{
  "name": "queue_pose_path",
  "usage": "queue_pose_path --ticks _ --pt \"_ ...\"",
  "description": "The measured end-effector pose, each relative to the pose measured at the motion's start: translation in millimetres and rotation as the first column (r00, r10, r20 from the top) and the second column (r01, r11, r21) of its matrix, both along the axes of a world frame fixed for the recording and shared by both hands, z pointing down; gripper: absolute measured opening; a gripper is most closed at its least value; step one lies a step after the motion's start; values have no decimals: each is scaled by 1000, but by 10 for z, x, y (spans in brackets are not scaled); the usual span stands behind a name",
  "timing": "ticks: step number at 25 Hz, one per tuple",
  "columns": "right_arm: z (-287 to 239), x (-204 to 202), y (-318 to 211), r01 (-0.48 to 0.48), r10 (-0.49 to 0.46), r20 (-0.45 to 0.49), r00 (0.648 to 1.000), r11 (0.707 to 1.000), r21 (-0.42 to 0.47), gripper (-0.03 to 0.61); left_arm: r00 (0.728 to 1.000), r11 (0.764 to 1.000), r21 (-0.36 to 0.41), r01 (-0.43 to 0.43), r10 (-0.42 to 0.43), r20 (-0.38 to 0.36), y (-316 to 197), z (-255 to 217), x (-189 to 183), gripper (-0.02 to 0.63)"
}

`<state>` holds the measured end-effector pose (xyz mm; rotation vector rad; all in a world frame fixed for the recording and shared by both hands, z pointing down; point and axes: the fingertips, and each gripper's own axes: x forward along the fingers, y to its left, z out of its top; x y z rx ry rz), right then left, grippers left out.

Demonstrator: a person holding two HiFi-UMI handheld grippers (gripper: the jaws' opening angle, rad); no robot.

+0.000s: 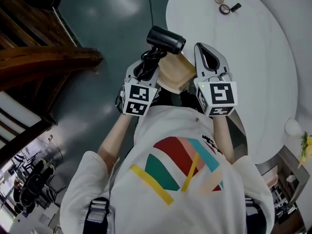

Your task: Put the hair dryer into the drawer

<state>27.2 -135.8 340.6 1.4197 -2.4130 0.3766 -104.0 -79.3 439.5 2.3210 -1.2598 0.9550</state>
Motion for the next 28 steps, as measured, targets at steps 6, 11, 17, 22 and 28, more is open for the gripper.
queue_pose_path --ticks 6,11,17,22,28 --pt "60 52 14 -6 6 6 1000 1000 -16 12 998 993 -110 -45 50 48 253 382 -23 179" --pt "77 71 28 -6 7 6 1000 1000 -21 12 991 979 -192 -70 91 103 411 622 -36 179" --pt "139 100 77 -9 9 4 1000 999 -40 11 973 957 -266 -118 165 162 551 805 -6 179" --pt "165 100 90 -17 18 5 1000 999 -49 11 966 932 -328 -157 214 146 523 930 57 179" --pt "177 212 89 -48 49 11 999 997 -56 12 939 902 -391 -185 279 200 414 1031 168 179"
